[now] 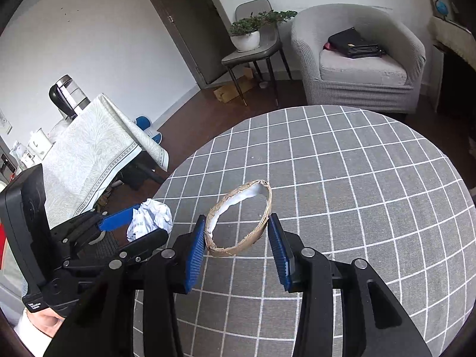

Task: Collect trash
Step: 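Carry the crumpled paper and cardboard ring over the teal bin with both tools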

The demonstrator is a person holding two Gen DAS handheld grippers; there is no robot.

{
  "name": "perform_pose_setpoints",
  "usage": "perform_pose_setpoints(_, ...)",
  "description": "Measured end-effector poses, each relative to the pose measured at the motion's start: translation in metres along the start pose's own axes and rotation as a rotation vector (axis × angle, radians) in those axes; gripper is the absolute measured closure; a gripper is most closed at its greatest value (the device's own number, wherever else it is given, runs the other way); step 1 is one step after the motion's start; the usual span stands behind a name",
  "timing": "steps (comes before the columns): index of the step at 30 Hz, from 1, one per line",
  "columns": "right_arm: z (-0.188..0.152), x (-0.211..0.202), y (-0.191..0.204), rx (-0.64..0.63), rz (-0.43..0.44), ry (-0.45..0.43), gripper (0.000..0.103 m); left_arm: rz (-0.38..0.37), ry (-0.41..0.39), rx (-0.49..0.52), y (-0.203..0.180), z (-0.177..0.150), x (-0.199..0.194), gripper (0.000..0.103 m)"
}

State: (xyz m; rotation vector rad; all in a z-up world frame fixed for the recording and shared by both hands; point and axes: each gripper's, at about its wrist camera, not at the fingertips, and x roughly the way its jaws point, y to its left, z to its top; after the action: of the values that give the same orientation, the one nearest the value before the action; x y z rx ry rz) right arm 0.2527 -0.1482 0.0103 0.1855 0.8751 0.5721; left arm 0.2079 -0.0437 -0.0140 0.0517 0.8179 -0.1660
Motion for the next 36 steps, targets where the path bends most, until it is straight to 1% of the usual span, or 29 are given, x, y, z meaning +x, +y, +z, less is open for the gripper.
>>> perform_pose_setpoints(7,0.004,0.019,0.043,-0.085,0.010,0.027,0.061,0.034,-0.008,-0.048,0.041,-0.029,-0.023,0.044)
perform_pose_setpoints(14,0.009,0.045,0.079,-0.120,0.031,0.054,0.061,0.078,-0.003,-0.100,0.086,-0.055,-0.030,0.044)
perform_pose_setpoints(18,0.012,0.057,0.105,-0.140,0.065,0.059,0.061,0.107,-0.004,-0.126,0.115,-0.069,-0.031,0.044)
perform_pose_setpoints(21,0.013,0.068,0.126,-0.155,0.090,0.068,0.061,0.149,0.019,-0.147,0.139,-0.081,-0.026,0.044)
perform_pose_setpoints(25,0.013,0.083,0.152,-0.183,0.117,0.083,0.061,0.153,0.027,-0.197,0.168,-0.094,-0.027,0.044)
perform_pose_setpoints(28,0.012,0.095,0.171,-0.197,0.135,0.096,0.061,0.191,0.046,-0.206,0.185,-0.104,-0.026,0.044)
perform_pose_setpoints(31,0.011,0.106,0.188,-0.214,0.150,0.108,0.061,0.176,0.059,-0.250,0.203,-0.114,-0.025,0.044)
perform_pose_setpoints(34,0.010,0.119,0.202,-0.223,0.165,0.122,0.061,0.188,0.082,-0.276,0.221,-0.126,-0.022,0.043)
perform_pose_setpoints(36,0.009,0.127,0.212,-0.229,0.175,0.133,0.061,0.205,0.110,-0.297,0.235,-0.134,-0.017,0.043)
